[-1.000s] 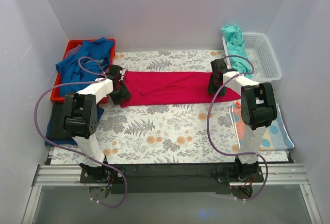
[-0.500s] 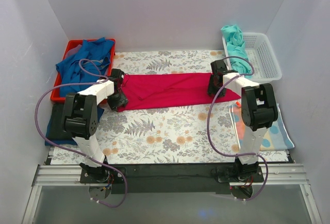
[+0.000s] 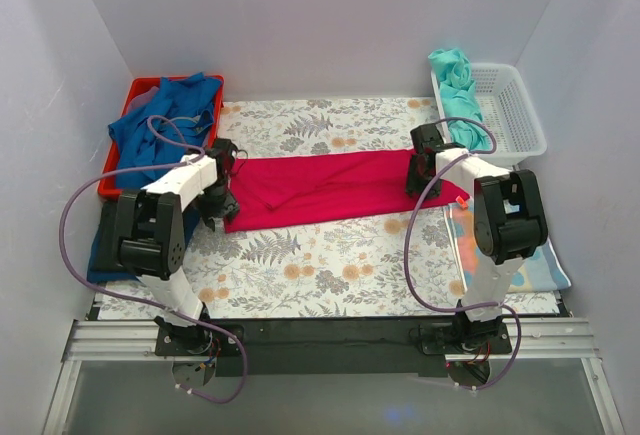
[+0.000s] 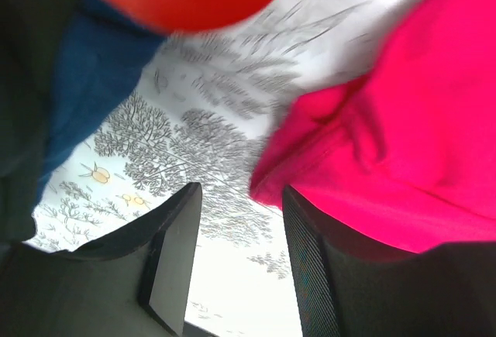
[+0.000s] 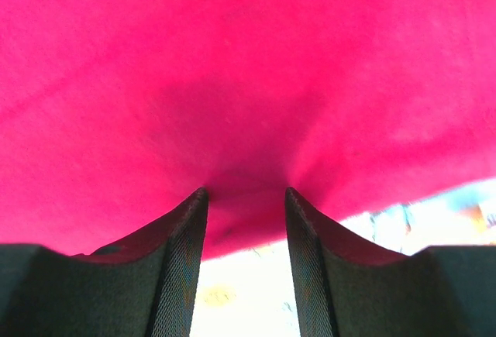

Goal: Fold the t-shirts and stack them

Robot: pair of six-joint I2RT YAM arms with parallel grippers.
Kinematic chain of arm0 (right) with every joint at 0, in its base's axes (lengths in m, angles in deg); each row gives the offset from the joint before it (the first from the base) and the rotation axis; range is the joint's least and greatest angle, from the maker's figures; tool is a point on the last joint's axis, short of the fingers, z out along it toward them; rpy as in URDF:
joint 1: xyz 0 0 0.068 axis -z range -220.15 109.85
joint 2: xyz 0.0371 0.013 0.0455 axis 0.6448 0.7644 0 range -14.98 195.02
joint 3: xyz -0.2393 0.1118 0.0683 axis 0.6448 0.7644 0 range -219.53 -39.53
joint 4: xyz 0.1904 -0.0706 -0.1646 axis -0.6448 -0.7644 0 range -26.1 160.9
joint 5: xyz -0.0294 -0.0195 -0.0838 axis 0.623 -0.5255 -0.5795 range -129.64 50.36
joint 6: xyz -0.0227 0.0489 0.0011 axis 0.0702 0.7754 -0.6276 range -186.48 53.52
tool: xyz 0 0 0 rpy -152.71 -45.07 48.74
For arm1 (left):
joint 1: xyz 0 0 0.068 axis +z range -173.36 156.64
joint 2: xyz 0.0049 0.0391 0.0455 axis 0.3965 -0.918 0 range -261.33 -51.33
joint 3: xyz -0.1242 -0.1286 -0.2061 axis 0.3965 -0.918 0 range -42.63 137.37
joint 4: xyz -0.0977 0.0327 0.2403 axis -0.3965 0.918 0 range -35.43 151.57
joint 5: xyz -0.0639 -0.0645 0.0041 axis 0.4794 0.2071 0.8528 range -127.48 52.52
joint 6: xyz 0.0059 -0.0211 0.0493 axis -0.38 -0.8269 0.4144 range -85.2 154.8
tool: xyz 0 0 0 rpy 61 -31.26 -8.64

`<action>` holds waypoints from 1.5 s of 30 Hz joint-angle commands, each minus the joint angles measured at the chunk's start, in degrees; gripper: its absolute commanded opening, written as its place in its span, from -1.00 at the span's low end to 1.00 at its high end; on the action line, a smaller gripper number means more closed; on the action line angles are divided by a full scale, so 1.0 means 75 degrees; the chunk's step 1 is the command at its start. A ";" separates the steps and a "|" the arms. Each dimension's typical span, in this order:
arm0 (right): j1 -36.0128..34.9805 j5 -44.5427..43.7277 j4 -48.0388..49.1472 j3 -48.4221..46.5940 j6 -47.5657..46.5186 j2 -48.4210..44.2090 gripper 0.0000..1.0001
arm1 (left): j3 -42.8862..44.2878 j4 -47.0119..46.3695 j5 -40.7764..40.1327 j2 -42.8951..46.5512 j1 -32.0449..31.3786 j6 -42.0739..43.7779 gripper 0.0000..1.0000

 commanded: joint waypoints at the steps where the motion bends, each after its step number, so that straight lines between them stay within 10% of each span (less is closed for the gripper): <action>1: -0.0005 -0.0109 -0.0703 -0.0389 -0.0123 -0.0605 0.02 | 0.1151 0.0000 -0.0121 0.1032 0.0048 0.0273 -0.10; 16: -0.0076 0.0291 -0.0972 -0.1609 -0.0347 -0.0618 0.07 | 0.2770 -0.0718 0.2492 -0.0526 -0.1323 0.0297 -0.06; 32: -0.0075 0.0525 -0.1031 -0.1457 -0.0229 -0.0302 0.07 | 0.1574 -0.1151 0.2236 -0.0608 -0.1511 0.0251 -0.08; 45: -0.0075 0.0303 -0.1031 -0.1129 -0.0311 -0.0442 0.06 | 0.2266 -0.1245 0.2213 -0.1322 -0.1499 0.0345 -0.55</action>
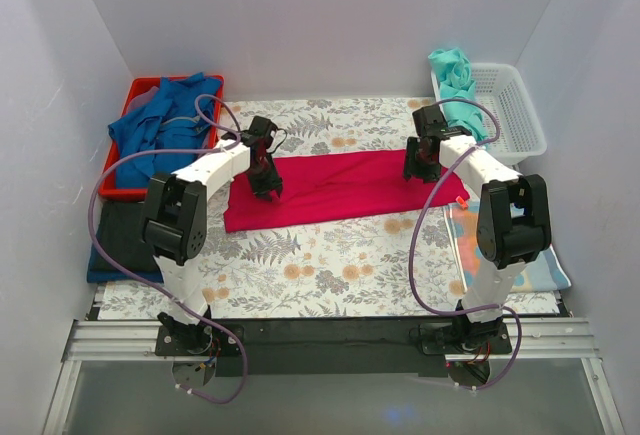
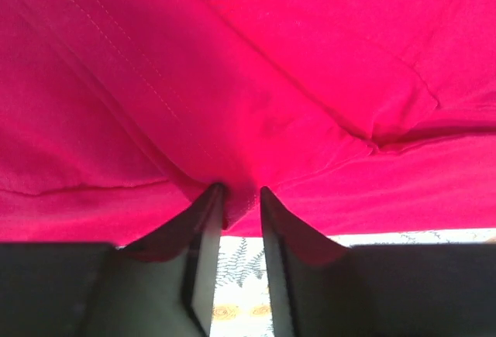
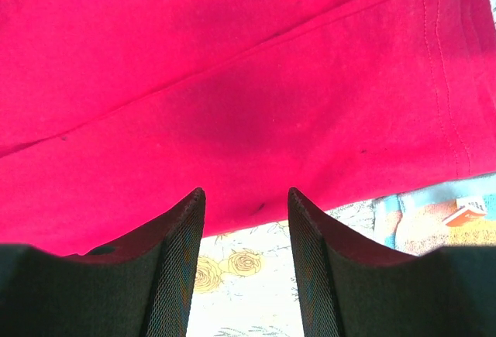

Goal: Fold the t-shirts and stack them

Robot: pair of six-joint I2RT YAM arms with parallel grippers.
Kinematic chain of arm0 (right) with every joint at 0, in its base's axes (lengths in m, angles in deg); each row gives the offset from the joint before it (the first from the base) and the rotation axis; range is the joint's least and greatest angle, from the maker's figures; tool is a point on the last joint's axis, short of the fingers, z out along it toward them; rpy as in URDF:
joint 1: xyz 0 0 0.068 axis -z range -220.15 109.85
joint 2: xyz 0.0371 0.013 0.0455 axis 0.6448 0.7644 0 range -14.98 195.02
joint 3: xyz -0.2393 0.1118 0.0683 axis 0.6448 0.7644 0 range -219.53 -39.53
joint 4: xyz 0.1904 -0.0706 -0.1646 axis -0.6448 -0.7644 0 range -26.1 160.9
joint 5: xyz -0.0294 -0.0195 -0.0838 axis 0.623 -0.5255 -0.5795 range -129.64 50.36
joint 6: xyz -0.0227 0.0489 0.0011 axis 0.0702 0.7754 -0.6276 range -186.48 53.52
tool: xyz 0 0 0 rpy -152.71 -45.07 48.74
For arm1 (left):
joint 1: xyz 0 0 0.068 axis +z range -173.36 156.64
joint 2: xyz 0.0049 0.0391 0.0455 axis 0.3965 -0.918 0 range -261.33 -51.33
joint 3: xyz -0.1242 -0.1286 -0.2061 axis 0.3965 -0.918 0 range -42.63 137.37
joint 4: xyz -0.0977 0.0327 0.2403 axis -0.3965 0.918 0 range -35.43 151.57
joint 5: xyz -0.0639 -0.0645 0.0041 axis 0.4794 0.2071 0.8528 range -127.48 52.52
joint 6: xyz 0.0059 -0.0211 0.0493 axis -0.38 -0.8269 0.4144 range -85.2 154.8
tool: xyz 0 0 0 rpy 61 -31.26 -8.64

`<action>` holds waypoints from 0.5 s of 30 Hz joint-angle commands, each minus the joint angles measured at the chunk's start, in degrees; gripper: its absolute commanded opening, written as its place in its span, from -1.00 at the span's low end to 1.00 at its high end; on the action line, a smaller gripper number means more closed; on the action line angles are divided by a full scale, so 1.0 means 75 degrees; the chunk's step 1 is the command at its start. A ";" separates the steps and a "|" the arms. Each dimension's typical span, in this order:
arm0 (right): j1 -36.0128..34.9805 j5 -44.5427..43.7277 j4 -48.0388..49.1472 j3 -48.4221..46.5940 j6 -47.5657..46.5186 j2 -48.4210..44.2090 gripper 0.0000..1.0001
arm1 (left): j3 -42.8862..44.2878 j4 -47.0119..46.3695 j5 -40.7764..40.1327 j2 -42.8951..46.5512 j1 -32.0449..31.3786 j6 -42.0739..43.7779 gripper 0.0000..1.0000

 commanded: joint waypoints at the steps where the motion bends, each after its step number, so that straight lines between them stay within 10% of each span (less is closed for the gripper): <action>1: -0.0014 -0.0132 -0.0043 0.0011 -0.0118 -0.0139 0.06 | 0.0223 -0.0079 0.0059 -0.0137 0.0013 0.0047 -0.63; 7: -0.0026 -0.0319 -0.0043 -0.0013 -0.0259 -0.0174 0.06 | 0.0375 -0.0068 0.0001 -0.0289 0.0001 0.0141 -1.00; 15: -0.0026 -0.0366 -0.0032 -0.0060 -0.0341 -0.0139 0.05 | 0.1710 0.0330 -0.0432 -0.0594 0.0002 0.0375 -1.00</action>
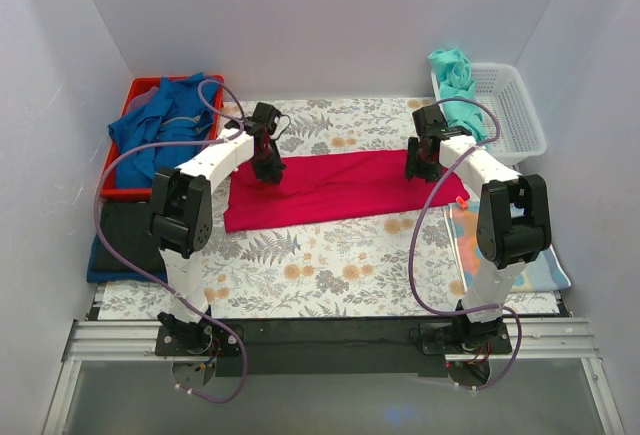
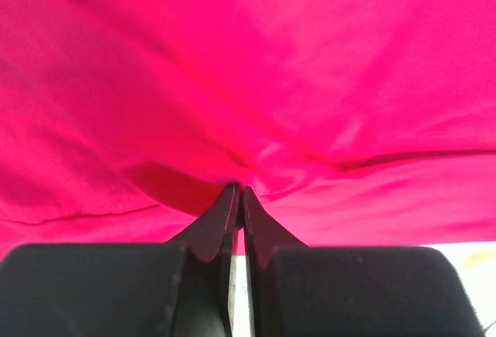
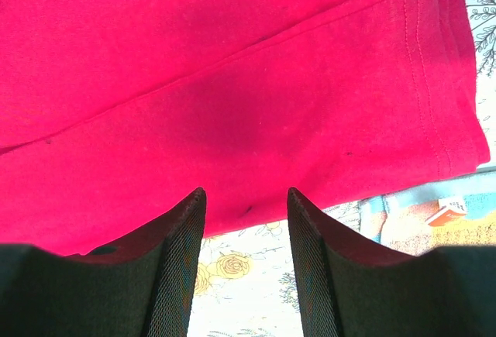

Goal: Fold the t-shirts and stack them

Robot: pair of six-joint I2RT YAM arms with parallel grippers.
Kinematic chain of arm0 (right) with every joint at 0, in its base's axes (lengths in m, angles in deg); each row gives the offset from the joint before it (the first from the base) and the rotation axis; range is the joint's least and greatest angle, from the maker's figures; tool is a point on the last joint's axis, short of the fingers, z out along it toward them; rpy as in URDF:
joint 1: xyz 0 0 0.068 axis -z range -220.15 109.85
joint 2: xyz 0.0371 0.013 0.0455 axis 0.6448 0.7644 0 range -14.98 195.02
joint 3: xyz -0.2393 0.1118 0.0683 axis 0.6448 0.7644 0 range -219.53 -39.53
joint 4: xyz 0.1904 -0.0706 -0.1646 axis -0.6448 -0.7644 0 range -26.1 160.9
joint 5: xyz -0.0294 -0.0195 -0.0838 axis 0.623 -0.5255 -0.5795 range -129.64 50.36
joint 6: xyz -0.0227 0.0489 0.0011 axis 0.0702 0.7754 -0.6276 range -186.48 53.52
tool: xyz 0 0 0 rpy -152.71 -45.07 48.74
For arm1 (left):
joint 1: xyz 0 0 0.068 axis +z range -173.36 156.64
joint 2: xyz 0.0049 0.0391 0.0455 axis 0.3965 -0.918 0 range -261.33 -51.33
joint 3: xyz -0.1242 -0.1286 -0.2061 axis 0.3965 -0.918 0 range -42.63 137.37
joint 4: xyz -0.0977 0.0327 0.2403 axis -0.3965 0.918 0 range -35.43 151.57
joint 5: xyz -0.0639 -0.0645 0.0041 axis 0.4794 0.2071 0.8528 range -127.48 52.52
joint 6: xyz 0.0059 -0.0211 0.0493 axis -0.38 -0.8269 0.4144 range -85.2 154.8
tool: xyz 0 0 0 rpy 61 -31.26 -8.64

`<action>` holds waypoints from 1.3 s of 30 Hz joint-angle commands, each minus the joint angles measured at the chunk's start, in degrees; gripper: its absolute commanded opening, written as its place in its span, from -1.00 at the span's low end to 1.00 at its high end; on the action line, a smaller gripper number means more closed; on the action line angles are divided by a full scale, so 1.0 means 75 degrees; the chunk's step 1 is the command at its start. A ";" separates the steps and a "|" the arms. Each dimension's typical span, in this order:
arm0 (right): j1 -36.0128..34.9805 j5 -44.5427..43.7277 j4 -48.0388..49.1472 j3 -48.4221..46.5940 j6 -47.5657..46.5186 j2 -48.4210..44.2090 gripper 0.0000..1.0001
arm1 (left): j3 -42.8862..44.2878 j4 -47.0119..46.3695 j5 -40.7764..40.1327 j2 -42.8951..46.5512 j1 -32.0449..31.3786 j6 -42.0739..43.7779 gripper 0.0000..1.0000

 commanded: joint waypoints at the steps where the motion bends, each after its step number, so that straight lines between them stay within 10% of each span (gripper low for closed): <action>1: -0.0026 -0.0139 -0.0026 -0.0048 -0.0158 -0.0151 0.05 | 0.1057 0.0170 -0.0316 -0.0119 0.0013 0.0296 -1.00; 18: -0.0014 0.0095 0.0068 0.0210 -0.0134 -0.0092 0.03 | 0.3040 -0.0427 0.0176 -0.2041 -0.0127 0.1422 -1.00; 26: -0.0014 0.0154 0.0068 0.0163 -0.0158 -0.0022 0.02 | 0.3170 -0.0380 -0.1299 -0.1996 -0.0467 0.1844 -1.00; 39: -0.0014 0.0259 0.0056 0.0128 -0.0275 0.0025 0.02 | 0.1343 -0.1748 -0.2741 -0.0110 -0.0702 0.1797 -0.17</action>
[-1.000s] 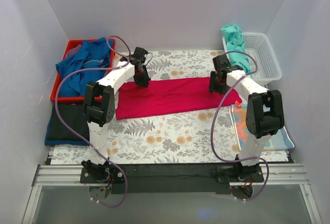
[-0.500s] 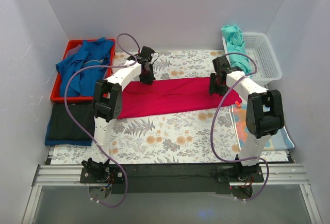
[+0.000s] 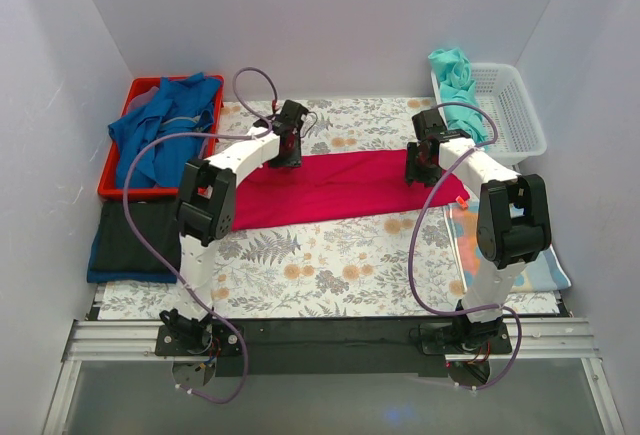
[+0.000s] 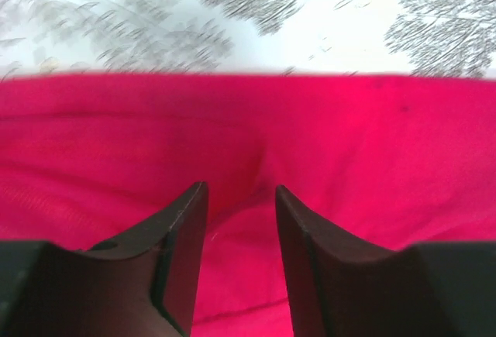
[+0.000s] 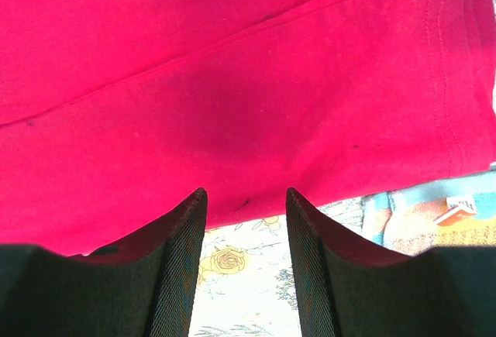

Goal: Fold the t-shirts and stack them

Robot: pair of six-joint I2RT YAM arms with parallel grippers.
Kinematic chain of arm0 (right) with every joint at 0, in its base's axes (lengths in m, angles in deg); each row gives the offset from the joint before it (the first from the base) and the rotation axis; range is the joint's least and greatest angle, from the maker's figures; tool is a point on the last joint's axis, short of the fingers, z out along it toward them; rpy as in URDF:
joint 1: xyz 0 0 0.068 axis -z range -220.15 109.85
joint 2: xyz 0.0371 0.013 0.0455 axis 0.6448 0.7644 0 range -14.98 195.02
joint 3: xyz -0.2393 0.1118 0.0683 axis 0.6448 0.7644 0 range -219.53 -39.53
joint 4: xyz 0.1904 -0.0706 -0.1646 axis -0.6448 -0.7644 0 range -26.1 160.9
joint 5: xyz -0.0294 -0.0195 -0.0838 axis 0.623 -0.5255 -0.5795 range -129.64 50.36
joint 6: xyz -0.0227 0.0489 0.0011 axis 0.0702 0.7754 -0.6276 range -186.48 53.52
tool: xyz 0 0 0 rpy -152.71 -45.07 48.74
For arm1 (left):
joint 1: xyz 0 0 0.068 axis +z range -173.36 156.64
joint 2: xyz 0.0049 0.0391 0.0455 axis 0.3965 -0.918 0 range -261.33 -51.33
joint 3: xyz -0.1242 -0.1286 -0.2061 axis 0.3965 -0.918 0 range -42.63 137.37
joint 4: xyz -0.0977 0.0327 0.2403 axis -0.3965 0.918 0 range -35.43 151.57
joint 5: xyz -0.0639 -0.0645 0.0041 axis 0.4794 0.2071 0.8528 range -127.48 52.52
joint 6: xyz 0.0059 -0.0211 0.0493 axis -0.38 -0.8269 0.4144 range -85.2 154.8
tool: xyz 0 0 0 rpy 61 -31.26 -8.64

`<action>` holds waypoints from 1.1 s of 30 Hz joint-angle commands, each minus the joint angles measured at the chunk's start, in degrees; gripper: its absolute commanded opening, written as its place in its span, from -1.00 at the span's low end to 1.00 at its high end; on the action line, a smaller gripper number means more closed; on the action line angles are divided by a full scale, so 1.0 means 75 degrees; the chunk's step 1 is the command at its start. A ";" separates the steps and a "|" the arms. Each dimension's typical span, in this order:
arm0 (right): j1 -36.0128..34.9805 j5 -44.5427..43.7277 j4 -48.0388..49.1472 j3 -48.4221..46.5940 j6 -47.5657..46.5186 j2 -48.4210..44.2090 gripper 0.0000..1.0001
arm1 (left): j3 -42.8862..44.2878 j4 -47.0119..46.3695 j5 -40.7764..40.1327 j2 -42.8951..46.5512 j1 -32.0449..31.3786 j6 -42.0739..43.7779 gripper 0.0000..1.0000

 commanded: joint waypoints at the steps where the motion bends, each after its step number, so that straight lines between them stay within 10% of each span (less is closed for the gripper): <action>1: -0.0014 0.0122 0.0044 -0.0108 -0.0100 0.0013 0.02 | -0.0785 -0.0908 -0.0754 0.1983 0.0006 -0.0126 -0.15; 19: -0.0014 0.0169 0.0044 -0.0026 -0.0077 -0.0022 0.01 | -0.3398 0.0181 0.0076 0.3124 0.0333 -0.1755 -0.17; 33: -0.0014 0.0100 0.0044 -0.0038 -0.0100 -0.0034 0.01 | -0.2651 -0.0686 0.0452 0.1671 0.1073 -0.1357 -0.25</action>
